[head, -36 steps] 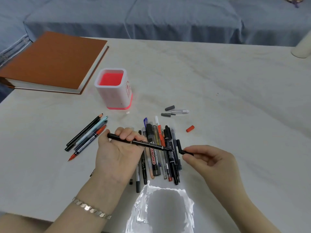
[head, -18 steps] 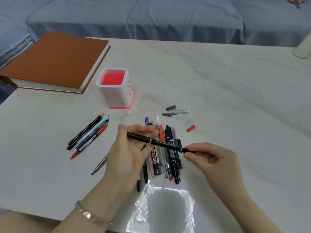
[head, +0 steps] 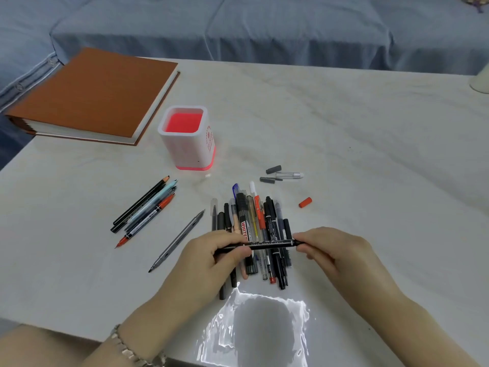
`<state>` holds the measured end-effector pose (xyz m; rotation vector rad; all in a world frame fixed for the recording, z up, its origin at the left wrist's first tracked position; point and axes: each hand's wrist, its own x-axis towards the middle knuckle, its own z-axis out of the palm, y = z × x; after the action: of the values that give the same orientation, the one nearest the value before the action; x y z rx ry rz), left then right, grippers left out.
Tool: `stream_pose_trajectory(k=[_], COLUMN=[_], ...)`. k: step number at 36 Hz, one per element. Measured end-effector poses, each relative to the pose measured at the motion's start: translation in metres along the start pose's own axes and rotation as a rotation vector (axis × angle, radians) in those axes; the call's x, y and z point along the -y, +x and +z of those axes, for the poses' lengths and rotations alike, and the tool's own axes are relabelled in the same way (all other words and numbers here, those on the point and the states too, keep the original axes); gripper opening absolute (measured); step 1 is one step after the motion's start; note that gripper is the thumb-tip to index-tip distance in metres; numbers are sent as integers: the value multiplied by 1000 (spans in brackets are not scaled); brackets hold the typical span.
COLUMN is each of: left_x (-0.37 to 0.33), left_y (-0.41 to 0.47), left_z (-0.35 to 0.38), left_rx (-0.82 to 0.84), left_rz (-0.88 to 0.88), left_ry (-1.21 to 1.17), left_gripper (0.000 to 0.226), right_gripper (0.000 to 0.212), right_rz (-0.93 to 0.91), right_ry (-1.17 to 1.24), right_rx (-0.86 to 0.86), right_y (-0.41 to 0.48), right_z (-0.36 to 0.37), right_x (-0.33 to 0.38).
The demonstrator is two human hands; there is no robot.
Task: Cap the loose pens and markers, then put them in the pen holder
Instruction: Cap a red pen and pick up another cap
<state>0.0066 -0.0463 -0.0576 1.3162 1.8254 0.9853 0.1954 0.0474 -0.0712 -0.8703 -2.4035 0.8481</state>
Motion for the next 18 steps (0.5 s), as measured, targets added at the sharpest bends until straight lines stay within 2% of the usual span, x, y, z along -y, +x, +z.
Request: stream_pose_trajectory(k=[4,6,10,13,15,18], left_x=[5,10,10,12,15,19], left_y=[-1,3,9,14,18,18], left_z=[3,1,-5,-7,-7,-14], left_rx=[-61,-74,-2,32,27,-32], left_rz=[90,152,328,438,424,237], left_ry=[28,77,225,392,393,334], left_gripper=[11,13,13,20,23,35], right_gripper=[32,29,20,37,45,28], right_rz=[3,31,64,55,62,100], right_ry=[-8,-14,-38,-140,-150,-122], right_rx=[16,20,84,155,173,168], right_y=[-1,-1,-2,-2,0,4], right_z=[1,3,9,16,18,18], right_x=[0,-1,-2,0,2,5])
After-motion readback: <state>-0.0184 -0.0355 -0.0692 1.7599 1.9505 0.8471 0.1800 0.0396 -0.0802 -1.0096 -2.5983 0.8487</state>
